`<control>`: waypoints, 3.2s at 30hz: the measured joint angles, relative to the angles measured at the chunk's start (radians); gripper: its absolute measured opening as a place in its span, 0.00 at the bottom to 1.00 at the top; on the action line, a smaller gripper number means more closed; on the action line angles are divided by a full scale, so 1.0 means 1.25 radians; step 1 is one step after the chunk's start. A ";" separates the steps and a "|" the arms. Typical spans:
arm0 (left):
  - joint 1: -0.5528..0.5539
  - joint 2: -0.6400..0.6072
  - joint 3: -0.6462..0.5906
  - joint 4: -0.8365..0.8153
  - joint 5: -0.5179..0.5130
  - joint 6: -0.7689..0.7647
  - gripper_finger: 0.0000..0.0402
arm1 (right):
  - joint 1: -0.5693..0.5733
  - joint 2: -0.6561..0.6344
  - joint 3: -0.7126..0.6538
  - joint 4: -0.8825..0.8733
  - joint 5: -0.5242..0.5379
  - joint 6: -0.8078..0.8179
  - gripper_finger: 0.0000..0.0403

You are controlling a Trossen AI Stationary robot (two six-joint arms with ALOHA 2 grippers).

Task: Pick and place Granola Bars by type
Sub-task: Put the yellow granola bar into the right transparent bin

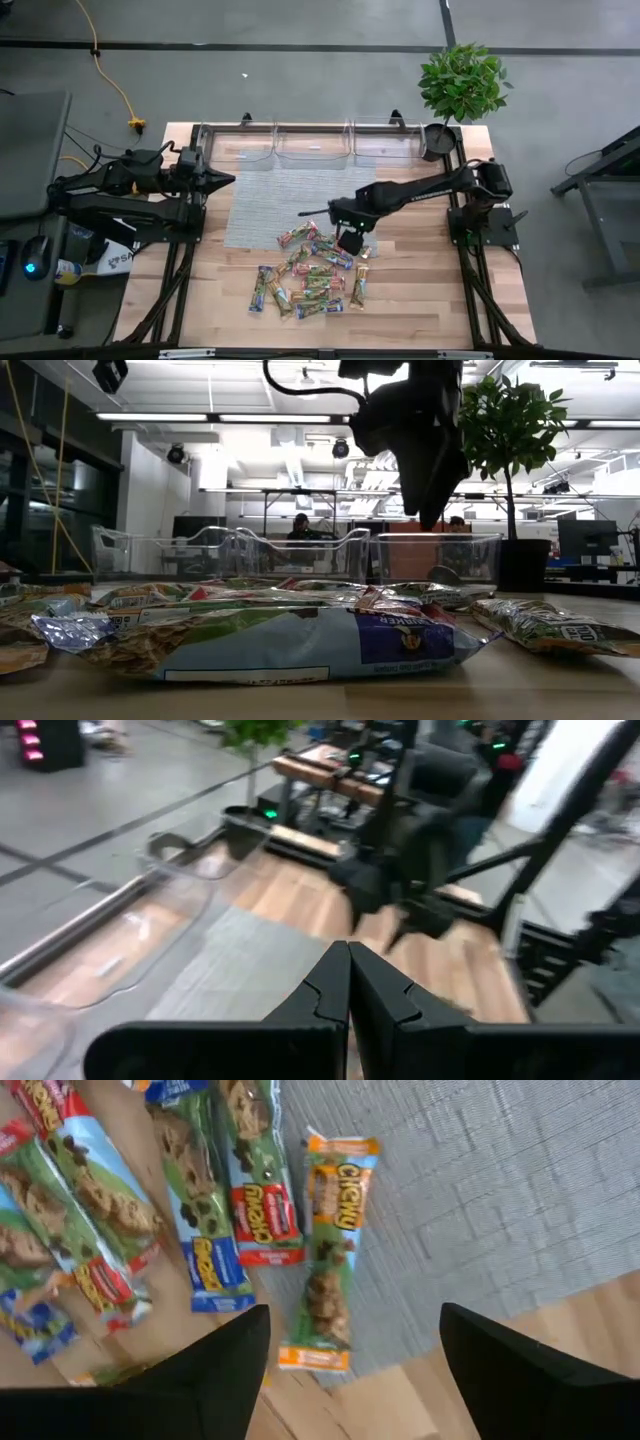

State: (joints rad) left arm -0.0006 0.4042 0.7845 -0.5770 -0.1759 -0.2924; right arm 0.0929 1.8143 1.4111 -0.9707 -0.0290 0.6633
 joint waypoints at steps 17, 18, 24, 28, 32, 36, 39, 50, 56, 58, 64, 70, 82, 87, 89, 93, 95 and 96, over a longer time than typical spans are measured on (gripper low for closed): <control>0.000 0.000 0.000 -0.051 -0.057 0.020 0.00 | 0.080 -0.003 -0.175 0.179 0.030 0.243 0.69; 0.000 0.000 0.000 -0.051 -0.057 0.021 0.00 | 0.081 -0.003 -0.175 0.173 0.030 0.237 0.69; 0.000 0.000 0.000 -0.053 -0.057 0.021 0.00 | 0.049 -0.003 -0.175 0.185 0.022 0.159 0.69; 0.000 0.000 0.000 -0.062 -0.058 0.021 0.00 | 0.030 -0.003 -0.174 0.209 0.014 0.113 0.69; 0.000 0.000 0.000 -0.062 -0.059 0.021 0.00 | 0.019 -0.003 -0.175 0.202 0.019 0.089 0.69; 0.000 0.000 0.000 -0.062 -0.067 0.021 0.00 | 0.019 0.003 -0.175 0.204 0.017 0.063 0.69; 0.000 0.000 0.000 -0.062 -0.078 0.020 0.00 | 0.022 0.017 -0.175 0.202 -0.006 0.049 0.69; 0.000 0.000 0.000 -0.061 -0.079 0.020 0.00 | 0.036 0.056 -0.174 0.236 -0.050 0.040 0.69; 0.000 0.000 0.000 -0.061 -0.079 0.020 0.00 | 0.056 0.084 -0.171 0.236 -0.040 0.045 0.69; 0.000 0.000 0.000 -0.061 -0.079 0.020 0.00 | 0.057 0.085 -0.171 0.236 -0.031 0.046 0.67; 0.000 0.000 0.000 -0.061 -0.079 0.020 0.00 | 0.057 0.085 -0.173 0.232 -0.028 0.044 0.59; 0.000 0.000 0.000 -0.061 -0.079 0.020 0.00 | 0.056 0.086 -0.173 0.228 -0.027 0.043 0.45; 0.000 0.000 0.000 -0.062 -0.079 0.020 0.00 | 0.056 0.076 -0.175 0.223 -0.042 0.059 0.24; 0.000 0.000 0.000 -0.062 -0.075 0.020 0.00 | 0.058 0.051 -0.178 0.196 -0.036 0.083 0.21; 0.000 0.000 0.000 -0.062 -0.075 0.020 0.00 | 0.056 0.041 -0.178 0.197 -0.029 0.096 0.20; 0.000 0.000 0.000 -0.062 -0.074 0.020 0.00 | 0.055 0.017 -0.173 0.206 0.006 0.115 0.20; 0.000 0.000 0.000 -0.062 -0.074 0.020 0.00 | 0.050 -0.004 -0.173 0.218 0.028 0.126 0.20; 0.000 0.000 0.000 -0.062 -0.074 0.020 0.00 | 0.047 -0.016 -0.172 0.219 0.044 0.134 0.20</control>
State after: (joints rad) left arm -0.0002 0.4046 0.7845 -0.6548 -0.2687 -0.2668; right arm 0.1513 1.7947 1.1957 -0.6968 0.0257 0.8310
